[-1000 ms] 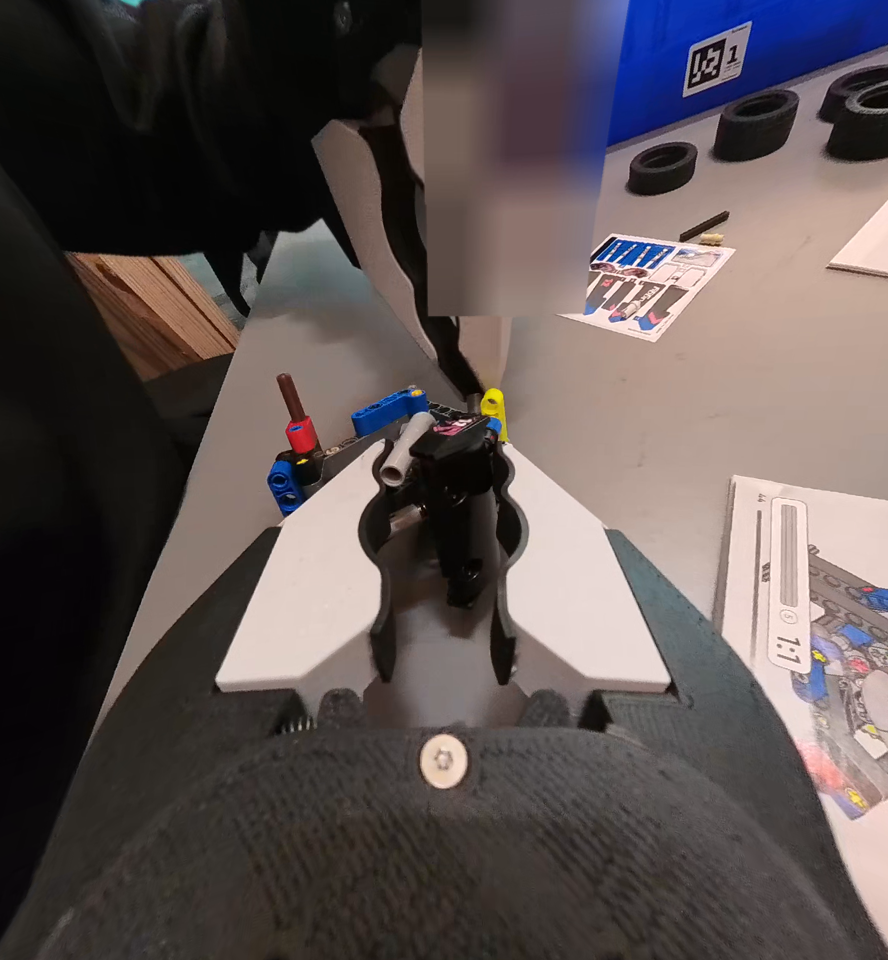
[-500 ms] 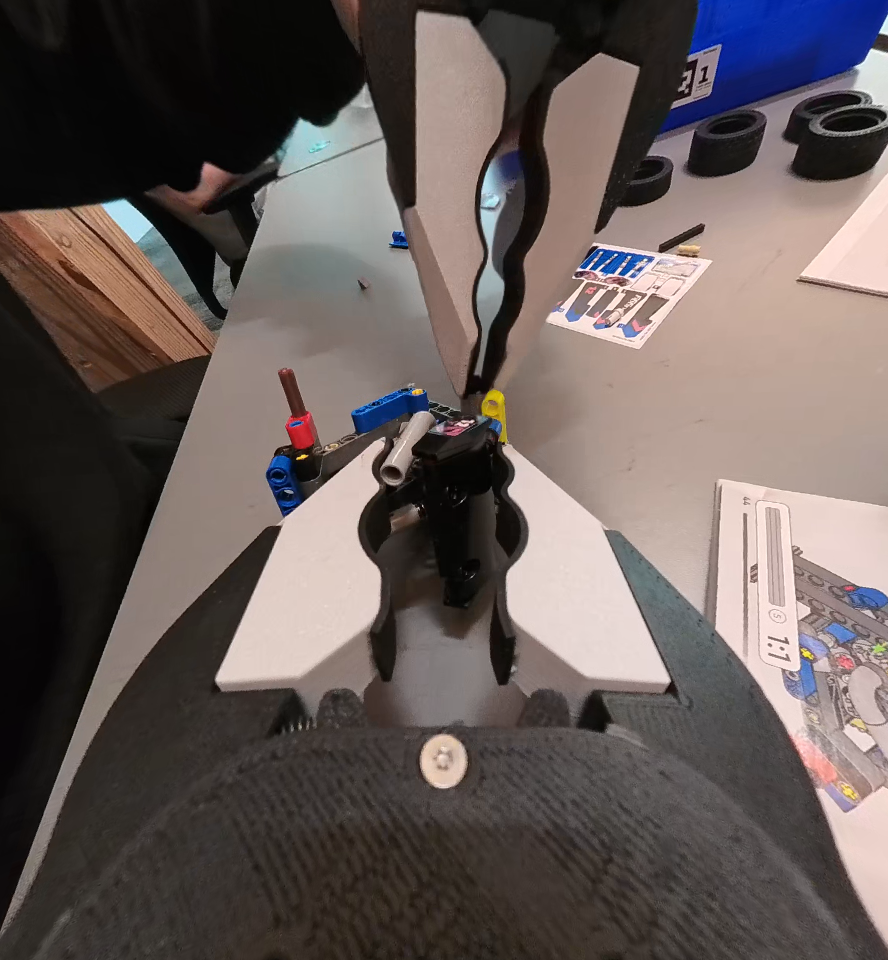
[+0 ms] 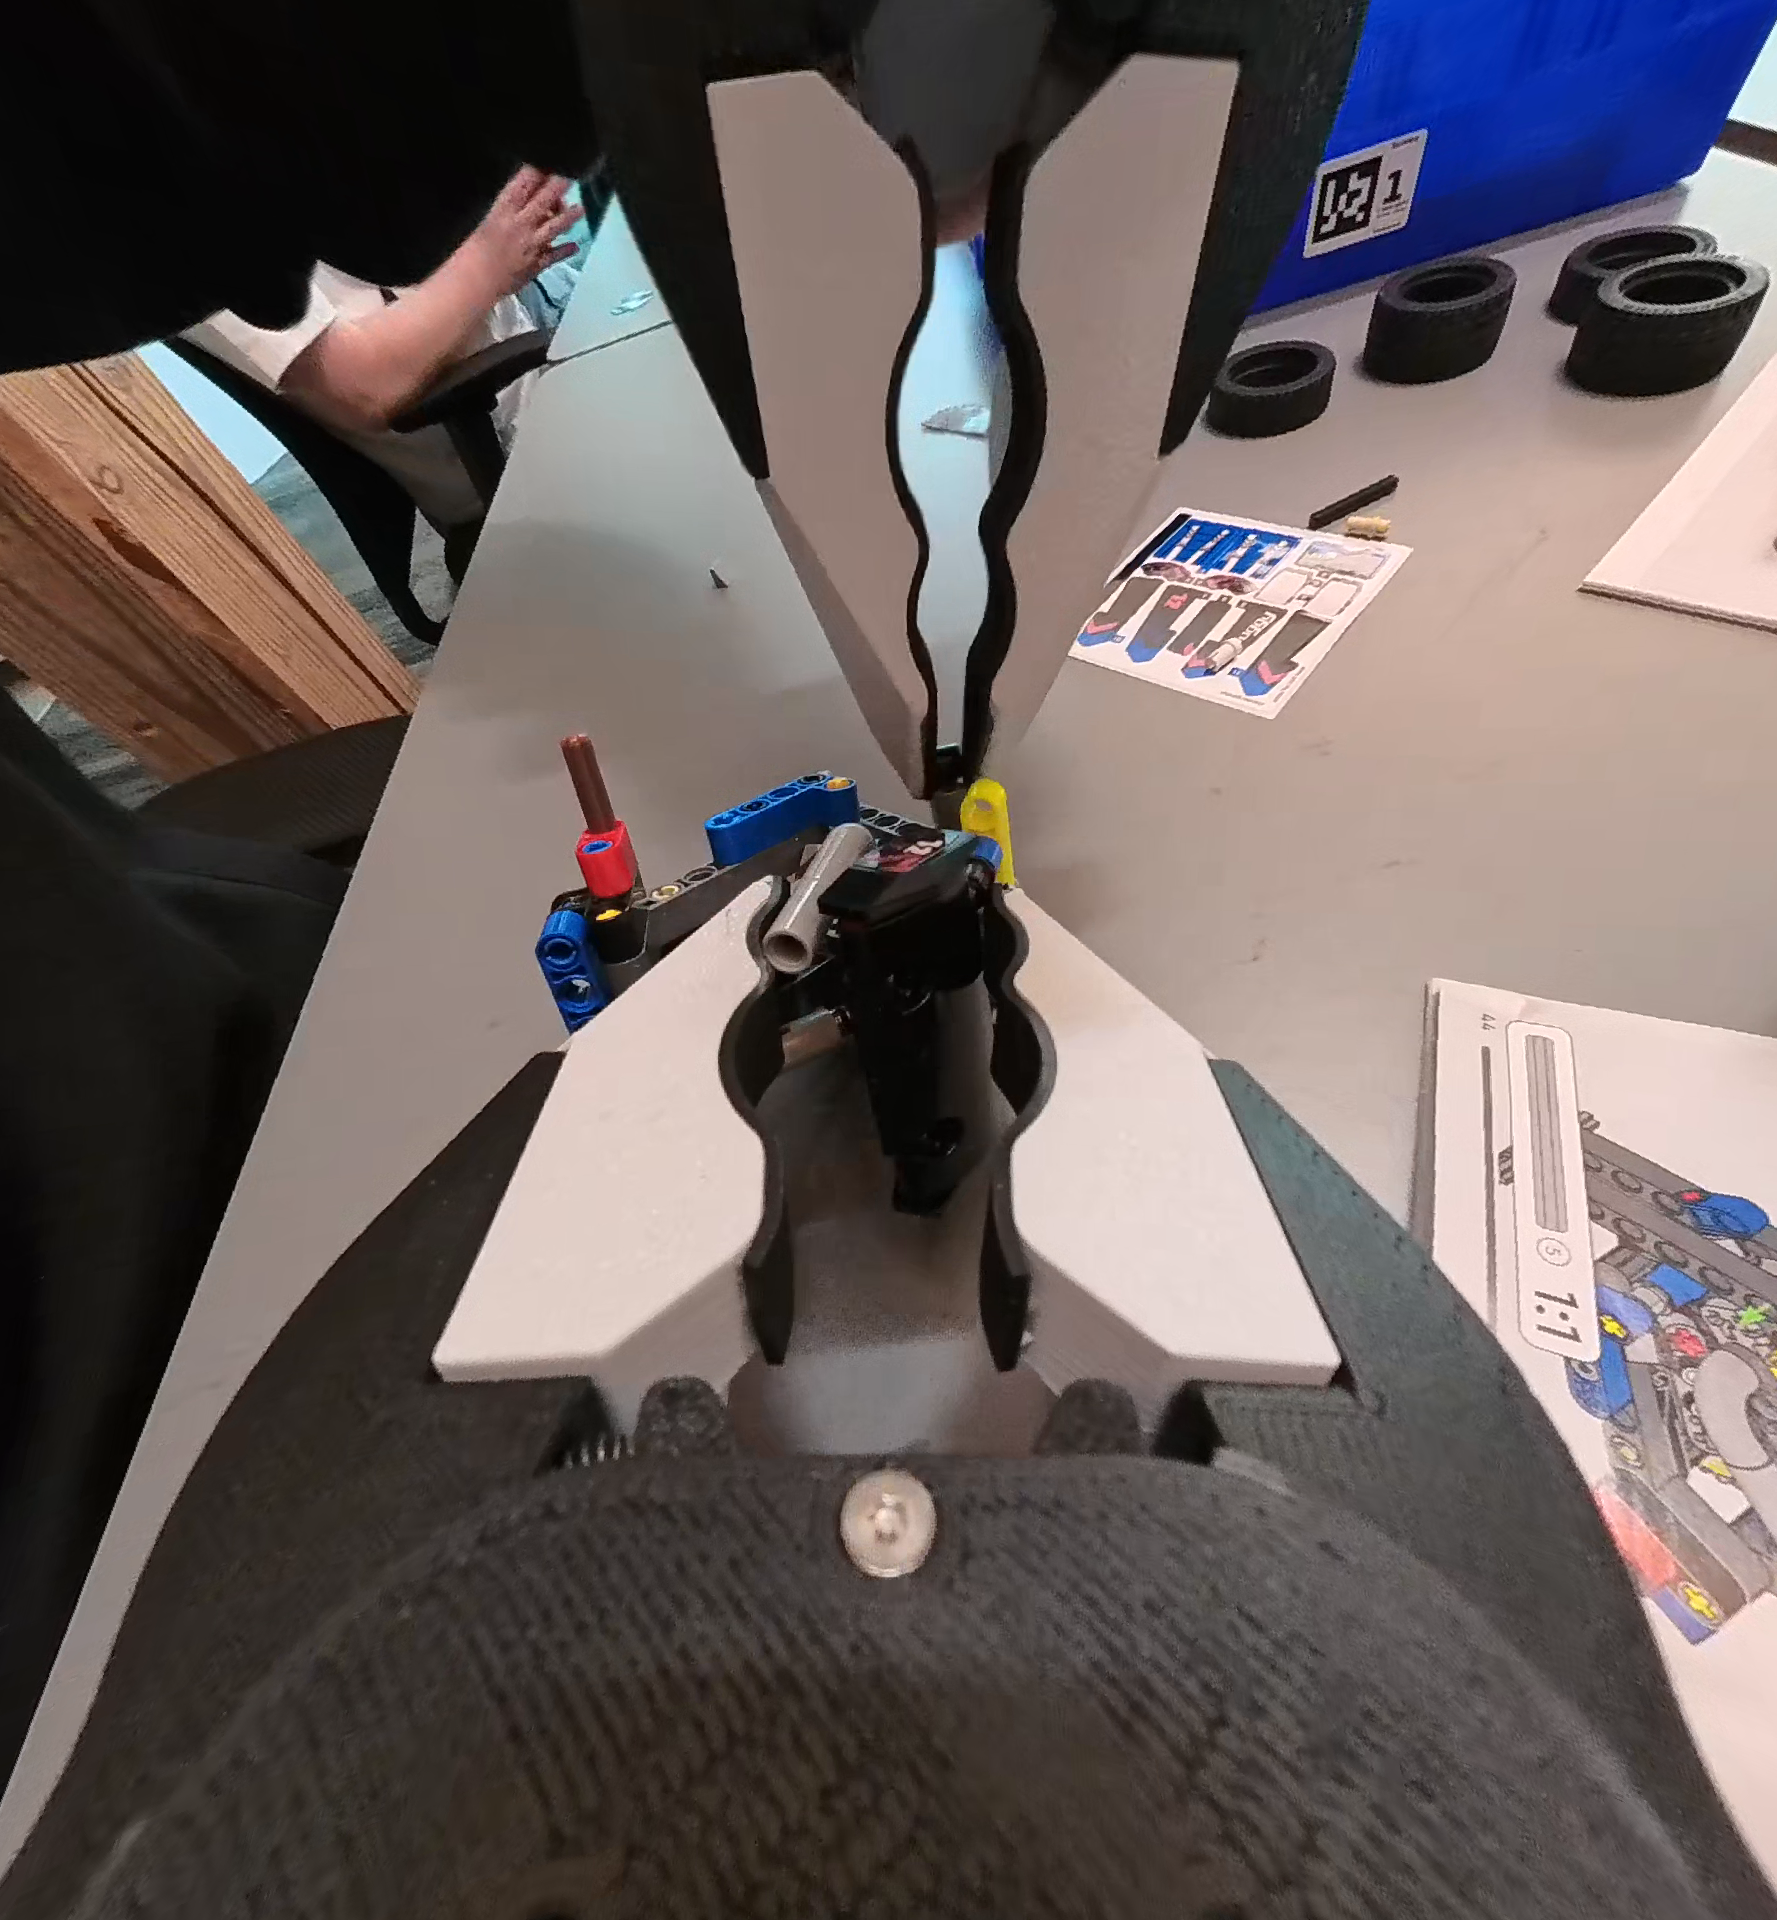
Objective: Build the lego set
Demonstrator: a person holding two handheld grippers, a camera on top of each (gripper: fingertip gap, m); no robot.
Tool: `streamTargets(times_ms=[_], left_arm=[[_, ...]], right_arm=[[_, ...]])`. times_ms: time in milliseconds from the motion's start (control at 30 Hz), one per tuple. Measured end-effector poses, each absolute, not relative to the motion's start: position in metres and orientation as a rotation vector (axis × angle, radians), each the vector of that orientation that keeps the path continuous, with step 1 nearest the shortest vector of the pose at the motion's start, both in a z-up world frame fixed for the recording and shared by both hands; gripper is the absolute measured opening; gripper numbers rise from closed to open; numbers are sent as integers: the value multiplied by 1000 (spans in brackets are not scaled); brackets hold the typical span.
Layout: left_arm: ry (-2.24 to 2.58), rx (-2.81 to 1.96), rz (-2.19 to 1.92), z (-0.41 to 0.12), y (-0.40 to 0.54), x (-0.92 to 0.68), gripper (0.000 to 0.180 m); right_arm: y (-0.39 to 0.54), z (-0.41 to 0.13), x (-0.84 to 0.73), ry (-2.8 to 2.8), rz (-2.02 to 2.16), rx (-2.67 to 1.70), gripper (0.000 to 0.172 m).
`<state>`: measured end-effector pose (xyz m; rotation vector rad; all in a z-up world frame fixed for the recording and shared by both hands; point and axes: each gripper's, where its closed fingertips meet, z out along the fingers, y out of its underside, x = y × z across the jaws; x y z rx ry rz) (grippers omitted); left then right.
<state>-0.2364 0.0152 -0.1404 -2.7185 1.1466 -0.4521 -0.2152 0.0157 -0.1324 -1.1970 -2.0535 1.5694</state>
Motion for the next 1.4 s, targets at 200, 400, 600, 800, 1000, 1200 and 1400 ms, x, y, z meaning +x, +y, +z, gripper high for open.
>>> streamTargets(times_ms=[200, 400, 600, 800, 1000, 1200, 1400], left_arm=[[1124, -2754, -467, -143, 15, -237, 3], [1103, -2801, -525, -143, 14, -234, 3], [1450, -2684, -265, -143, 10, -235, 3], [1415, -2598, -343, -144, 6, -238, 3], [1214, -2582, -410, -146, -1, -245, 3], [1077, -2461, -498, -141, 2, -227, 3], [962, -2410, -343, -142, 0, -222, 3]], right_arm=[[17, -134, -216, -2054, 1571, -1223, 34], [17, -134, -216, -2058, 1576, -1227, 32], [15, -135, -215, -2077, 1566, -1205, 29], [18, -125, -211, -2028, 1625, -1170, 50], [26, -123, -197, -2043, 1732, -1258, 40], [19, -126, -197, -2107, 1670, -1130, 33], [36, -88, -182, -1933, 1721, -1222, 52]])
